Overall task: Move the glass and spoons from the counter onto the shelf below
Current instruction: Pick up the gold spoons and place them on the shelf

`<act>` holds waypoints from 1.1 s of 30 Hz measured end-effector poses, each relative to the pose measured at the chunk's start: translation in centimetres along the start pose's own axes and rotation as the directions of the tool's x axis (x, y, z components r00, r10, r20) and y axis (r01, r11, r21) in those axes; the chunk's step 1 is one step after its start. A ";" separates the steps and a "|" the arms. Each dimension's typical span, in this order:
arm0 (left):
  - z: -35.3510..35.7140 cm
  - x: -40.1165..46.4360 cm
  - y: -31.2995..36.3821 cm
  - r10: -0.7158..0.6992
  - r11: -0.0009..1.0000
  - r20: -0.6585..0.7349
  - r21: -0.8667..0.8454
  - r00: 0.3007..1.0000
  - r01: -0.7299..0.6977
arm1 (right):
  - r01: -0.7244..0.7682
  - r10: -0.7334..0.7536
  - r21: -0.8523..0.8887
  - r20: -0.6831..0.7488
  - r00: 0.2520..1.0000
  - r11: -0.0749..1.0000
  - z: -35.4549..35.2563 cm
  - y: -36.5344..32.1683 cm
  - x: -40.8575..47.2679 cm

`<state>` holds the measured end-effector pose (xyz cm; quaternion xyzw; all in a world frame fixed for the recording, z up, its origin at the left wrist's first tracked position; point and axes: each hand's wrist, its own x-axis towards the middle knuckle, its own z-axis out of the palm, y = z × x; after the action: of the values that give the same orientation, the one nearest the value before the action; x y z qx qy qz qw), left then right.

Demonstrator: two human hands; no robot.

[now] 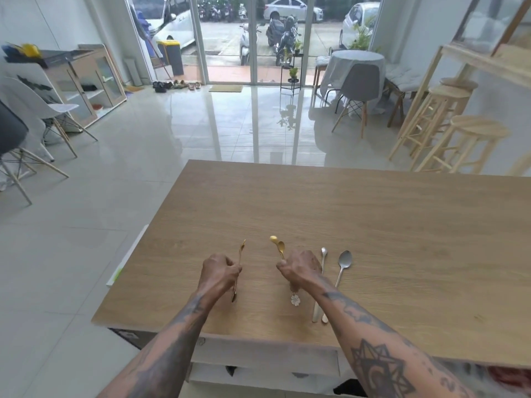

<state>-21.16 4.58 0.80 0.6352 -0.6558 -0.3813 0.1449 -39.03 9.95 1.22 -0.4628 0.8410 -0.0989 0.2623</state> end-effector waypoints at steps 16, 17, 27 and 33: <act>-12.5 -4.7 3.6 0.281 0.943 -0.072 -0.166 0.957 -0.290 | 0.027 0.030 0.215 -0.258 0.966 0.976 -6.0 -6.4 -8.8; -13.3 -5.3 3.2 0.282 0.942 -0.077 -0.168 0.956 -0.292 | 0.035 0.025 0.216 -0.270 0.962 0.976 -6.1 -7.0 -9.6; -17.2 -11.9 -3.8 0.229 0.948 -0.099 -0.203 0.968 -0.245 | 0.022 0.036 0.207 -0.274 0.961 0.978 -2.6 -10.5 -18.9; -14.8 -15.0 -9.7 0.163 0.966 -0.002 -0.203 0.987 -0.160 | -0.009 0.042 0.188 -0.175 0.984 0.982 3.5 -9.8 -22.4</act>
<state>-1.92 15.02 8.42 0.5588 -0.6642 -0.4376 0.2346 -20.32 23.40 10.15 -0.4147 0.8540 -0.2148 0.2292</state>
